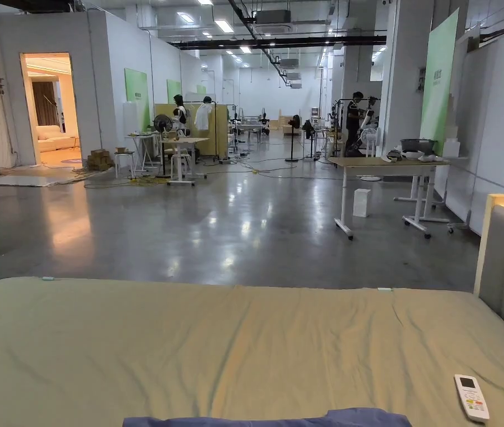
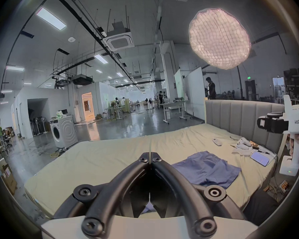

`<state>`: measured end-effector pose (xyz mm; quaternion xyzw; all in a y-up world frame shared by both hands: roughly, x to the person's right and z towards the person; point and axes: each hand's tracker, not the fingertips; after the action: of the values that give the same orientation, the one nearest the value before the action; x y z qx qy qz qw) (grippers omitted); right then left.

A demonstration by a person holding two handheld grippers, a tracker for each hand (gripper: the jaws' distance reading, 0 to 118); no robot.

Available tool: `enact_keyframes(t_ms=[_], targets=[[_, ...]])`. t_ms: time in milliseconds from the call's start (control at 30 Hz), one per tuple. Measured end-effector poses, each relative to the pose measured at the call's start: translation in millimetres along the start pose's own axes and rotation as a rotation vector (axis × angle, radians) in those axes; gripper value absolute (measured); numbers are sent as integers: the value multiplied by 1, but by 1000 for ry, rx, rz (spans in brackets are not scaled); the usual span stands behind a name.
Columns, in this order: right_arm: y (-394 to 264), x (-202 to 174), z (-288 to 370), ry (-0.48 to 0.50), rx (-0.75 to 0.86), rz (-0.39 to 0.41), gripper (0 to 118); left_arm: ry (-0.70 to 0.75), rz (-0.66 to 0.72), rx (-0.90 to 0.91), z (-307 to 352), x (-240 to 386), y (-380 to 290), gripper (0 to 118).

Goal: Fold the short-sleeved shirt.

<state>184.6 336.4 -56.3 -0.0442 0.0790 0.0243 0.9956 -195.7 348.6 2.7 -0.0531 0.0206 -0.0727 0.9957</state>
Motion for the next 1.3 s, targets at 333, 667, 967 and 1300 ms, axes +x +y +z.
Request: enact_keyframes(t_ms=[333, 667, 967, 1300], targets=[[-24, 1, -4, 33, -30, -96, 0, -64, 194, -30, -24, -32, -41, 0], [-74, 7, -20, 29, -233, -149, 0, -33, 348, -393, -113, -89, -147, 84], [-103, 19, -36, -31, -351, -229, 0, 24, 447, -692, -205, -111, -249, 84], [-114, 17, -35, -60, -417, -226, 0, 120, 257, -748, -218, -76, -246, 35]])
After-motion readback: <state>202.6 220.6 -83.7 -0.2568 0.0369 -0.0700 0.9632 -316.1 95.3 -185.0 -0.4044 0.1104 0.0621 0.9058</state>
